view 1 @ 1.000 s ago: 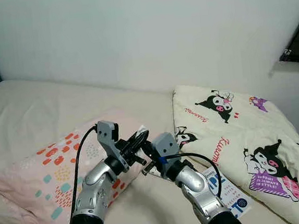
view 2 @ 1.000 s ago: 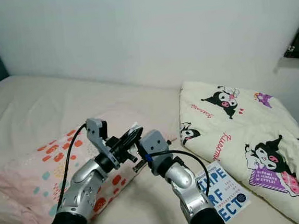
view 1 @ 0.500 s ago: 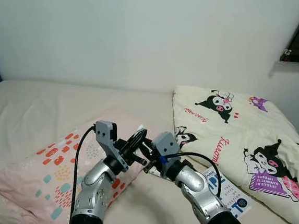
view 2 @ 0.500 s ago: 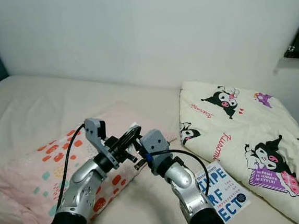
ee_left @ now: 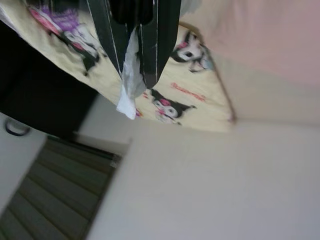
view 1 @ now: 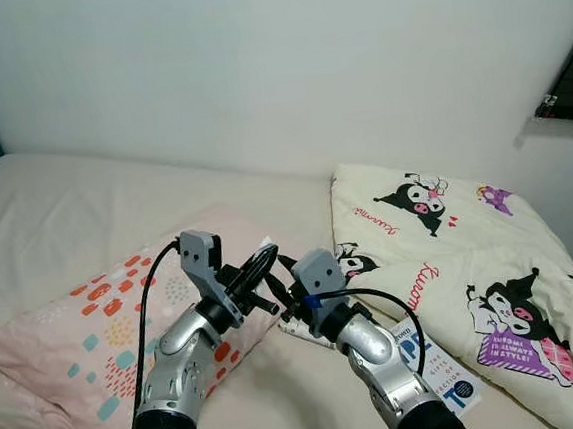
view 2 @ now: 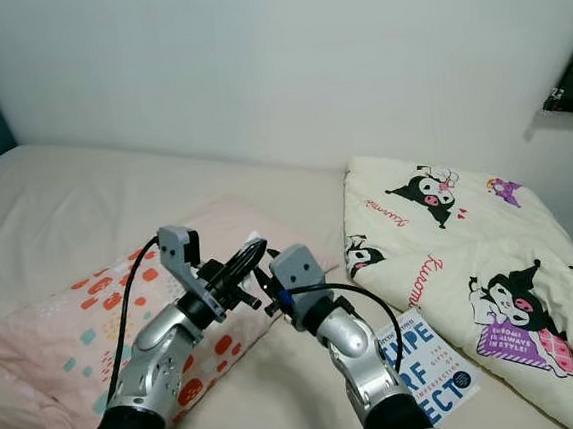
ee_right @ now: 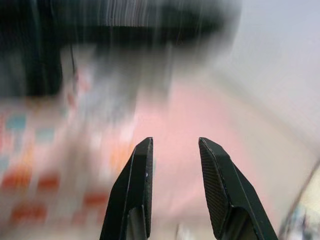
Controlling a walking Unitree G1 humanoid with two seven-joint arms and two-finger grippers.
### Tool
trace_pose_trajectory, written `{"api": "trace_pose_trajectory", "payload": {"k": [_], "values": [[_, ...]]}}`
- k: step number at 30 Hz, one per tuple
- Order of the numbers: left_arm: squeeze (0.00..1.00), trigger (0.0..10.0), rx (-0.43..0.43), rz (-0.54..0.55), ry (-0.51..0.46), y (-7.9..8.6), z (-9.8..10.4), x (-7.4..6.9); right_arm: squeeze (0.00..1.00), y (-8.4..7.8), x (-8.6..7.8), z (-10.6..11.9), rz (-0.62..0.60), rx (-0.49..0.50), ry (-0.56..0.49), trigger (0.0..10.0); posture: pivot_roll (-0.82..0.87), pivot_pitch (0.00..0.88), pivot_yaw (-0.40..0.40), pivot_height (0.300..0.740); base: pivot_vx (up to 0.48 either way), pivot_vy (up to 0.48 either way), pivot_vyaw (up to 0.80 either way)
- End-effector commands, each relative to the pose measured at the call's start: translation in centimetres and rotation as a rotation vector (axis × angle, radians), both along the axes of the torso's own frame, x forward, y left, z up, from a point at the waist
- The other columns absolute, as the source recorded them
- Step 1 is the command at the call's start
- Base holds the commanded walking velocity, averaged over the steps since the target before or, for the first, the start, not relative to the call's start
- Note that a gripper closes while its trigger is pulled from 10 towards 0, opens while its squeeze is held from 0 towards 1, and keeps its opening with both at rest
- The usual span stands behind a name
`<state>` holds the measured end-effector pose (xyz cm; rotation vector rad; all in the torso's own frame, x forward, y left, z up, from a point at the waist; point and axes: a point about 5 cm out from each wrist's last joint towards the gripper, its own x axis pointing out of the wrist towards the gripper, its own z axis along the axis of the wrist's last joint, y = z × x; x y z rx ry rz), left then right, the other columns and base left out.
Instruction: Clean up the room
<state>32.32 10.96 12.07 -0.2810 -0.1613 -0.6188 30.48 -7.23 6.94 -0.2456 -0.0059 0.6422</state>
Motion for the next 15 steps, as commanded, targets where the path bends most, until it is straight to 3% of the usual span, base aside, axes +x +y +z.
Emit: {"api": "trace_pose_trajectory", "payload": {"k": [1,4,6,8,12,13,14,15], "values": [[0.0,0.0,0.013,0.015,-0.004,0.1,0.0,0.2,0.0,-0.5,-0.4,-1.3,-0.006,-0.05,0.06,10.0,-0.02,0.0,-0.14,0.74,0.0,0.0,0.0],[0.0,0.0,0.02,0.04,-0.01,0.5,0.1,0.4,0.0,-0.8,-0.9,-2.4,-0.007,-0.079,0.115,10.0,-0.02,0.0,-0.137,0.74,0.0,0.0,0.0],[0.0,0.0,0.025,0.066,-0.014,0.9,0.2,0.5,0.0,-1.5,-1.9,-4.7,-0.012,-0.133,0.247,10.0,-0.02,0.0,-0.137,0.74,0.0,0.0,0.0],[0.0,0.0,0.026,0.071,-0.015,1.0,0.2,0.6,0.0,-1.7,-2.2,-5.3,-0.012,-0.146,0.282,10.0,-0.02,0.0,-0.137,0.74,0.0,0.0,0.0],[0.0,0.0,0.111,0.151,0.023,1.8,-0.4,0.9,0.0,-2.9,-2.3,-6.4,-0.107,-0.17,0.357,10.0,-0.01,0.0,-0.13,0.74,0.0,0.0,0.0],[0.0,0.0,0.19,0.215,0.091,2.4,-1.6,1.1,0.0,-3.2,-1.9,-6.0,-0.151,-0.164,0.326,10.0,0.0,0.0,-0.119,0.74,0.0,0.0,0.0],[0.0,10.0,0.268,0.29,0.163,3.5,-2.9,1.0,0.0,-3.3,-1.4,-5.3,-0.204,-0.126,0.286,10.0,0.0,0.0,-0.105,0.74,0.0,0.0,0.0],[0.0,10.0,0.321,0.352,0.227,4.5,-4.2,0.5,0.0,-3.7,-0.9,-4.9,-0.273,-0.095,0.257,10.0,0.0,0.0,-0.098,0.74,0.0,0.0,0.0]]}}
